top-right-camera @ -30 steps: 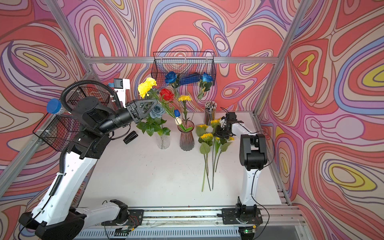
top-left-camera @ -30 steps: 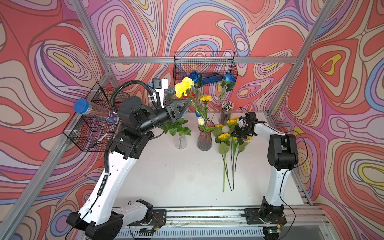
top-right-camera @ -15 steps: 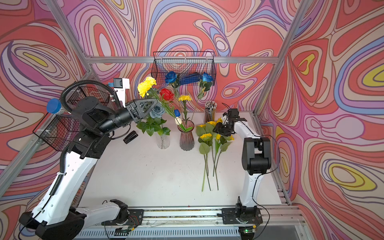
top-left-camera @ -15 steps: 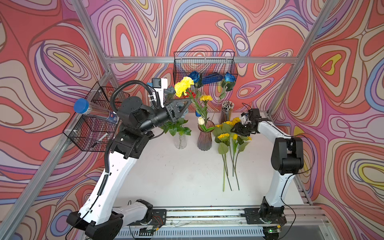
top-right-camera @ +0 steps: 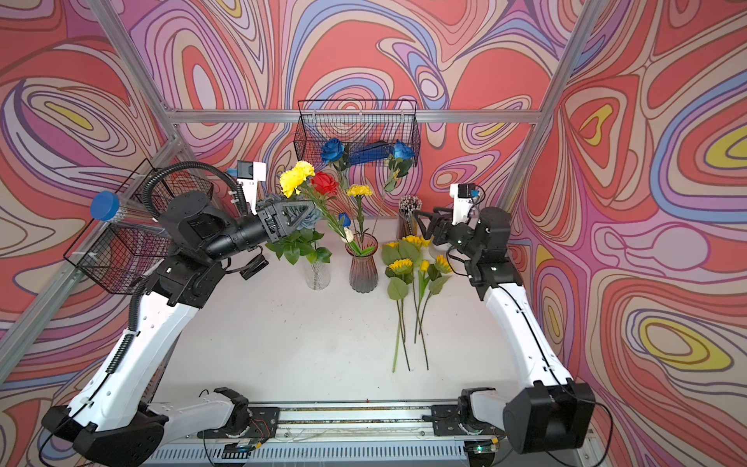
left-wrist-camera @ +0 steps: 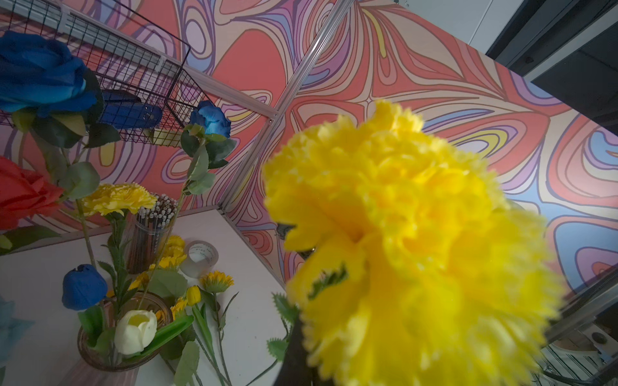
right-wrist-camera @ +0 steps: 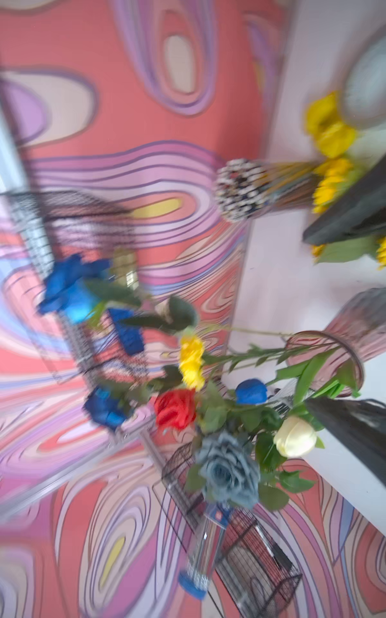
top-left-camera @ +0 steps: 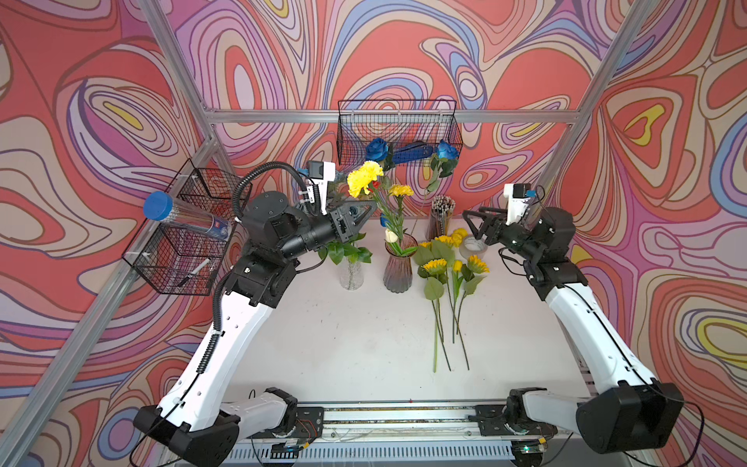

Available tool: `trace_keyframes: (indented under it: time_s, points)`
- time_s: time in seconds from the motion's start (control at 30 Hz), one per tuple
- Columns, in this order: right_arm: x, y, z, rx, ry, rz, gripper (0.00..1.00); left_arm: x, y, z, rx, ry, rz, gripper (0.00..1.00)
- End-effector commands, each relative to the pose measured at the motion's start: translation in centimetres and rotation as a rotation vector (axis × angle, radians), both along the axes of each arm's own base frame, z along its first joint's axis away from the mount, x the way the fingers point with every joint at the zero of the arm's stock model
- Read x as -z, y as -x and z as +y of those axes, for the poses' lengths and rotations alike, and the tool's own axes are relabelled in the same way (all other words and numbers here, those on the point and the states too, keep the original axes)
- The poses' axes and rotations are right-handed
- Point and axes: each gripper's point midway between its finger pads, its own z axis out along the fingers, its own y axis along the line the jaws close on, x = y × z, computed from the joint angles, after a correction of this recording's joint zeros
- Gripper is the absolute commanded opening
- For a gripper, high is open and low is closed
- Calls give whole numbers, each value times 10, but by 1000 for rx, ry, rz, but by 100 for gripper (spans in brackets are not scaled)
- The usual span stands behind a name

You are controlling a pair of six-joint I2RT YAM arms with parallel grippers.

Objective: Pick out yellow flowers from the vase
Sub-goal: Place the flower at the center of the board.

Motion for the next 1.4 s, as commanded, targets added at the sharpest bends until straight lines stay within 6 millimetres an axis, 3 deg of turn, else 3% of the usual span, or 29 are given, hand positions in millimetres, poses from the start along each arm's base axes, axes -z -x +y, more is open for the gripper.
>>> trace_keyframes:
  time_s: [0.0,0.1,0.27,0.37,0.63,0.87,1.23,1.37]
  points:
    - [-28,27,32,-225,-61,-168,82,2,-1,-10,40,19,4,0]
    - [-36,47,59,-339,-53,-215,83,9,-3,-22,64,14,16,0]
    - [-32,68,103,-464,24,-225,84,16,-3,-40,95,-10,25,0]
    - [-25,74,117,-512,45,-206,85,18,-5,-43,96,-22,27,0]
    - [-8,79,141,-595,62,-161,84,21,-6,-51,116,-29,36,0]
    - [-9,92,164,-690,87,-168,83,24,-8,-52,108,-43,34,0]
    - [0,93,175,-716,86,-137,77,23,-9,-54,119,-34,34,0]
    - [-1,89,178,-719,74,-129,69,23,-8,-55,123,-34,33,0]
